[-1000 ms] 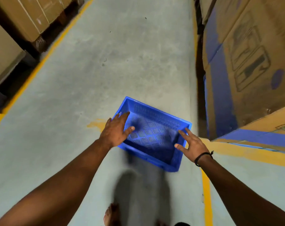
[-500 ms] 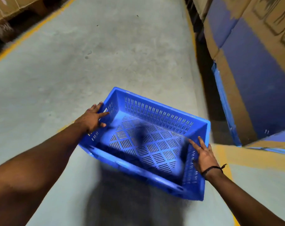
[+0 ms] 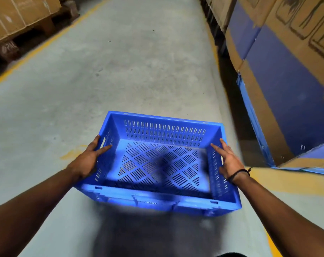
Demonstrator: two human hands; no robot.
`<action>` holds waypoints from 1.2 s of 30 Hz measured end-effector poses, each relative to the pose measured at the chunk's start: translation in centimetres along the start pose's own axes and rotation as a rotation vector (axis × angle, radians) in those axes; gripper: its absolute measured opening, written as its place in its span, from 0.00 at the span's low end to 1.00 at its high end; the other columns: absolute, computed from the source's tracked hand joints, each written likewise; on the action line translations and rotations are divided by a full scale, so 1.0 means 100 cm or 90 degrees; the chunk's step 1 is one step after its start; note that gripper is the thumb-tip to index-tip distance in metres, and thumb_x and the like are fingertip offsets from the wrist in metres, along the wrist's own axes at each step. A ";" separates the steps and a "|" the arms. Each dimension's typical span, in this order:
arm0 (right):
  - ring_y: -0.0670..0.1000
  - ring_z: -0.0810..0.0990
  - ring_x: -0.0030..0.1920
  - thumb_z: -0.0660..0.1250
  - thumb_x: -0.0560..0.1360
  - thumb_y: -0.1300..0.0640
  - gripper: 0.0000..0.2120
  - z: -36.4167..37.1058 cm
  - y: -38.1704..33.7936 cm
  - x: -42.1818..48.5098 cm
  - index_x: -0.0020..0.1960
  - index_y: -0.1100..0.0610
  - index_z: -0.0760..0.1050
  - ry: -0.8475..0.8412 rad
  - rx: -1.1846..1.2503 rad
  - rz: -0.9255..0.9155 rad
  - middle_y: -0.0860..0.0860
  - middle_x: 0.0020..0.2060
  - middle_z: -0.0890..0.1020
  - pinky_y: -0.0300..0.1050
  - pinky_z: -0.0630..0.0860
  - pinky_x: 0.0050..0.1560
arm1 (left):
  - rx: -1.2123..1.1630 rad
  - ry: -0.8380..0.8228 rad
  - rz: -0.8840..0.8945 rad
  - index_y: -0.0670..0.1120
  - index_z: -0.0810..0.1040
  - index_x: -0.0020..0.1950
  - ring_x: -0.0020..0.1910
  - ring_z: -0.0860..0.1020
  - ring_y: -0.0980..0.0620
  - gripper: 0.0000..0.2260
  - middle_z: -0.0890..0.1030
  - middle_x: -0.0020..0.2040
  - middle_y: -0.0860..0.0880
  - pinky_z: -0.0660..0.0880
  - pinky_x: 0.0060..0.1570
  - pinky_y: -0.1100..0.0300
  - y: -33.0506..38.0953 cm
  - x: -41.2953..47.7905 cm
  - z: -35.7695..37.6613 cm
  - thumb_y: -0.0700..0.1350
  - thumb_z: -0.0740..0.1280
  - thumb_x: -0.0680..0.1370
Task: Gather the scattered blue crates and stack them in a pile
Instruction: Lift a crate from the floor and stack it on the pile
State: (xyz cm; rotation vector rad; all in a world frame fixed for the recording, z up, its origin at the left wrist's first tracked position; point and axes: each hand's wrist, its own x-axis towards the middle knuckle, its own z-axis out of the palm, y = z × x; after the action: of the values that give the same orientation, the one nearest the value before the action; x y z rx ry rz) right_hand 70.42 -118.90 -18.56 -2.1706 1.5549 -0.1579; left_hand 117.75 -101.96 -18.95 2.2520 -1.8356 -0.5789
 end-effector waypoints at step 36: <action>0.65 0.79 0.51 0.64 0.76 0.60 0.38 -0.033 -0.048 -0.002 0.76 0.43 0.46 0.038 0.077 0.188 0.65 0.53 0.80 0.49 0.74 0.51 | -0.096 0.075 -0.196 0.51 0.46 0.78 0.55 0.76 0.38 0.36 0.74 0.63 0.37 0.70 0.50 0.52 0.024 -0.002 -0.047 0.35 0.61 0.75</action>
State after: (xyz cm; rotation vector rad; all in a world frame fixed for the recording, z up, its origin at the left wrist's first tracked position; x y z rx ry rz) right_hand 73.35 -118.51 -13.50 -1.8370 1.8282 -0.2161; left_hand 117.47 -102.81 -13.80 2.4230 -1.3536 -0.5932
